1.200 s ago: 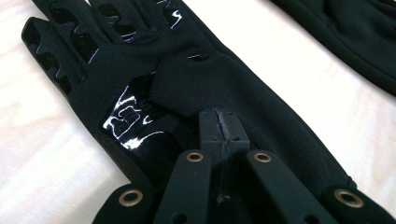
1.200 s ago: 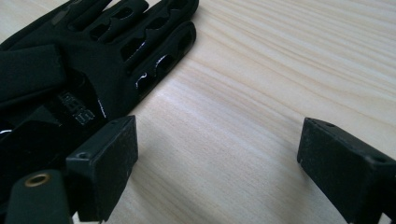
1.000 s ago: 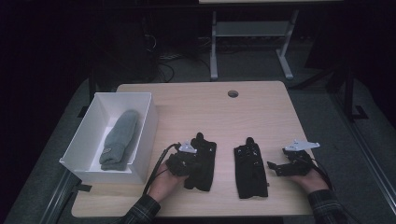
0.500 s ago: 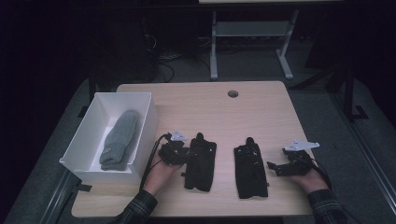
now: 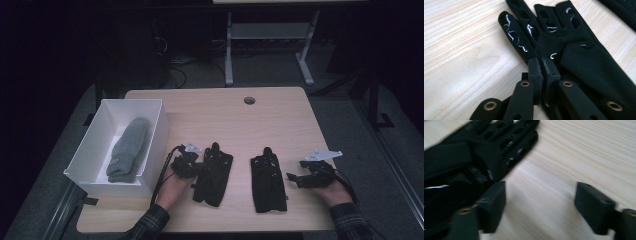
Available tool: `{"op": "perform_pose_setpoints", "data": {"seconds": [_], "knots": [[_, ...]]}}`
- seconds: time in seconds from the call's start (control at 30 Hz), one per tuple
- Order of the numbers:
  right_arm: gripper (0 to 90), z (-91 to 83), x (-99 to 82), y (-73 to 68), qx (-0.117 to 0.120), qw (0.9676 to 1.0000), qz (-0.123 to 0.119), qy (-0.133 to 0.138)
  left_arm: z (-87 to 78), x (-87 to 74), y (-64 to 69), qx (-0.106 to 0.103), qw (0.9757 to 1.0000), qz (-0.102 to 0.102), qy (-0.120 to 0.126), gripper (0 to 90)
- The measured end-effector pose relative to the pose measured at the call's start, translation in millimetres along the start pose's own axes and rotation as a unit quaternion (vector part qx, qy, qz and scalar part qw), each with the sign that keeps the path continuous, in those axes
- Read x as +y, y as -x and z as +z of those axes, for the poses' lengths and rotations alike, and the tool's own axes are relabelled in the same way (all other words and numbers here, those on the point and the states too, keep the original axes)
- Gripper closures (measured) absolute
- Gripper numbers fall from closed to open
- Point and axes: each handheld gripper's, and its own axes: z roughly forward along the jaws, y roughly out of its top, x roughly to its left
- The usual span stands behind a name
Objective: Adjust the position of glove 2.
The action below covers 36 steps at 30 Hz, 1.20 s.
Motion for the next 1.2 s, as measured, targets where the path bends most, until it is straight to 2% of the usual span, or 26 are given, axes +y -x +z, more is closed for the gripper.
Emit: {"op": "perform_pose_setpoints", "data": {"seconds": [0.03, 0.1, 0.17, 0.2, 0.27, 0.3, 0.33, 0.37, 0.43, 0.53, 0.57, 0.63, 0.67, 0.73, 0.87, 0.9, 1.07, 1.13, 1.2], "knots": [[39.9, -2.6, 0.8, -1.4, 0.012, 0.9999, 0.002, -0.001, -0.2, 0.5, -0.7, -0.006, 0.9999, -0.009, 0.005, 87.0], [53.6, -7.0, 1.8, -5.6, 0.033, 0.9994, -0.004, 0.005, -1.4, 1.6, -2.1, -0.016, 0.9996, -0.021, 0.011, 87.3], [73.6, -7.8, 4.8, -12.7, 0.057, 0.9981, -0.025, -0.005, -4.0, 3.0, -4.0, -0.027, 0.9991, -0.027, 0.018, 87.4], [73.6, -7.8, 4.8, -12.7, 0.057, 0.9981, -0.025, -0.005, -4.0, 3.0, -4.0, -0.027, 0.9991, -0.027, 0.018, 87.4], [80.5, -5.0, 6.8, -17.9, 0.073, 0.9967, -0.032, -0.014, -6.6, 4.1, -6.1, -0.036, 0.9984, -0.036, 0.025, 87.4], [86.6, -1.9, 7.4, -22.7, 0.081, 0.9954, -0.043, -0.027, -7.0, 4.3, -6.8, -0.038, 0.9982, -0.038, 0.028, 87.4], [86.6, -1.9, 7.4, -22.7, 0.081, 0.9954, -0.043, -0.027, -7.8, 4.6, -7.4, -0.04, 0.998, -0.039, 0.029, 87.4], [87.9, -0.8, 7.7, -23.9, 0.085, 0.9949, -0.047, -0.025, -7.8, 4.8, -7.8, -0.045, 0.9971, -0.049, 0.036, 87.3], [90.0, 1.8, 10.0, -29.7, 0.099, 0.9933, -0.052, -0.029, -8.7, 5.2, -9.1, -0.057, 0.9958, -0.058, 0.041, 87.4], [90.0, 3.6, 12.1, -33.9, 0.111, 0.9916, -0.06, -0.03, -9.5, 5.9, -9.0, -0.066, 0.9951, -0.06, 0.043, 87.4], [90.0, 5.8, 14.8, -41.2, 0.119, 0.9902, -0.066, -0.031, -9.5, 6.3, -8.3, -0.07, 0.9945, -0.062, 0.046, 87.4], [90.0, 7.1, 15.6, -43.4, 0.122, 0.9896, -0.069, -0.03, -10.0, 6.9, -6.9, -0.076, 0.9939, -0.065, 0.046, 87.4], [90.0, 10.2, 18.5, -49.9, 0.13, 0.9881, -0.076, -0.031, -10.3, 7.2, -6.1, -0.08, 0.9935, -0.066, 0.049, 87.4], [90.0, 11.2, 19.3, -52.0, 0.132, 0.9877, -0.079, -0.031, -10.5, 7.7, -5.6, -0.086, 0.9932, -0.062, 0.048, 87.4], [90.0, 15.6, 24.5, -64.0, 0.145, 0.9851, -0.088, -0.031, -12.1, 8.2, -1.2, -0.107, 0.9906, -0.069, 0.05, 87.4], [90.0, 16.7, 24.9, -64.5, 0.146, 0.9843, -0.095, -0.029, -12.7, 8.6, 0.1, -0.11, 0.9901, -0.07, 0.052, 87.4], [90.0, 20.1, 28.1, -69.8, 0.153, 0.9832, -0.097, -0.025, -15.1, 9.8, 3.2, -0.123, 0.9883, -0.069, 0.059, 87.4], [90.0, 21.5, 29.6, -70.6, 0.159, 0.9826, -0.092, -0.022, -17.7, 11.6, 3.1, -0.134, 0.9863, -0.07, 0.067, 87.4], [90.0, 22.5, 30.4, -71.1, 0.162, 0.9821, -0.093, -0.023, -19.0, 12.7, 3.0, -0.136, 0.9856, -0.071, 0.071, 87.4]]}}
